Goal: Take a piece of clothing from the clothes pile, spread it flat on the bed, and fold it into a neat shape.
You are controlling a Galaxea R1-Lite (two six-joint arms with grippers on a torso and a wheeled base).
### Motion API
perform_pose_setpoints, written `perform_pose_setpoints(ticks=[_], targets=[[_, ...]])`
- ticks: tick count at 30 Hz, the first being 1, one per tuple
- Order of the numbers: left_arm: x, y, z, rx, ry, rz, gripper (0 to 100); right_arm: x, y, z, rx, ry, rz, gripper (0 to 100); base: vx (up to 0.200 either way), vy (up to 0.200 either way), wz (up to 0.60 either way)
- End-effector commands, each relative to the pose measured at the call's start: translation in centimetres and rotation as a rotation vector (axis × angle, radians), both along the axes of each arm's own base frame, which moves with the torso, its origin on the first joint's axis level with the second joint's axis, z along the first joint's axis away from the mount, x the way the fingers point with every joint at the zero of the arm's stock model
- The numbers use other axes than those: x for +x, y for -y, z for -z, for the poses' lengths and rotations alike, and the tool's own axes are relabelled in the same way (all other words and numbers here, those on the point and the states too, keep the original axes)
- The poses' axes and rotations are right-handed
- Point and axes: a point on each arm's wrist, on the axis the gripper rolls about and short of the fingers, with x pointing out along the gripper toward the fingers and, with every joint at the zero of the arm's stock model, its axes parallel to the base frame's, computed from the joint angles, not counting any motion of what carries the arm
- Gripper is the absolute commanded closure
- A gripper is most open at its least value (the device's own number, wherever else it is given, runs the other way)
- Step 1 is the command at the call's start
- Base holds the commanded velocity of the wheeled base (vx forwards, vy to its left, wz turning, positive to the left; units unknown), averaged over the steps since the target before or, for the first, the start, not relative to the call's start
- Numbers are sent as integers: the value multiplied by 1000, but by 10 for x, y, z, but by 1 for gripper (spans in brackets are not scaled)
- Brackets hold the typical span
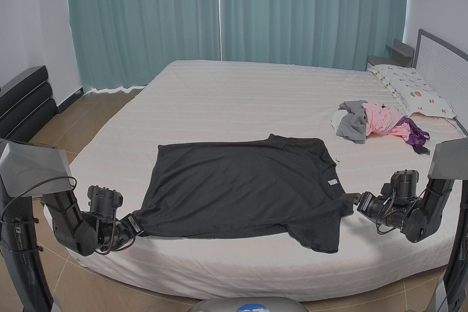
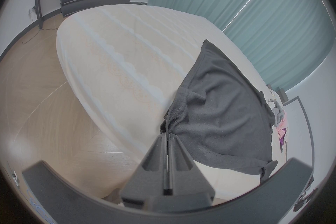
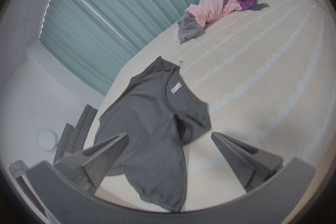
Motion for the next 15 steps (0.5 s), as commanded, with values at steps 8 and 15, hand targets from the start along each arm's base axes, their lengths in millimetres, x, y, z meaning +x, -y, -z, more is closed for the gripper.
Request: perform_pose_setpoints(ticks=[8,15], targets=[[-4,-1,-1,-51,-13,20,100,-44,-5,31,-13,-58,-149,0,0,0,0],[-4,-1,-1,-63,-11,13,100,-36,-21,43,-7,-37,-204,0,0,0,0]])
